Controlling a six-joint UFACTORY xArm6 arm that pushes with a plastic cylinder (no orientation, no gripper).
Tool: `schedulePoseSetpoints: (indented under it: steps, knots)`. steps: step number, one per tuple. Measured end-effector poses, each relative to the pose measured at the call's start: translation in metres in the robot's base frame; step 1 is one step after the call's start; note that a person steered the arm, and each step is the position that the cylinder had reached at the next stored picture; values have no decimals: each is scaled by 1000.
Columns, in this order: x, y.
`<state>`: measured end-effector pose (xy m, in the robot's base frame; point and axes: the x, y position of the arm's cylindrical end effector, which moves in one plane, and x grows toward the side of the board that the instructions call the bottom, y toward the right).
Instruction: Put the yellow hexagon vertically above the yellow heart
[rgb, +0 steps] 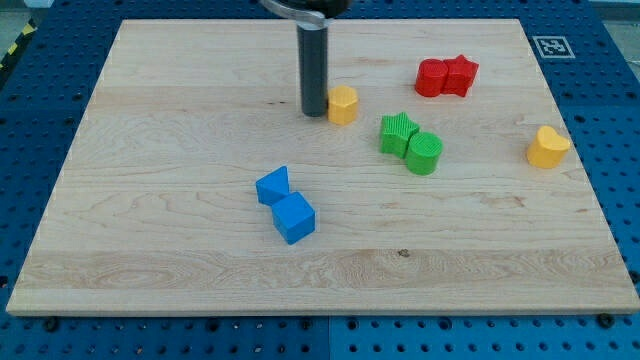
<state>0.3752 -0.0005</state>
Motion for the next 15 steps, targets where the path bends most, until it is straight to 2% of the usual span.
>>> schedulePoseSetpoints:
  steps: [5, 8, 11, 12, 15]
  knots:
    - [-18, 136]
    - [-5, 230]
    - [-5, 258]
    - [-17, 265]
    - [-6, 285]
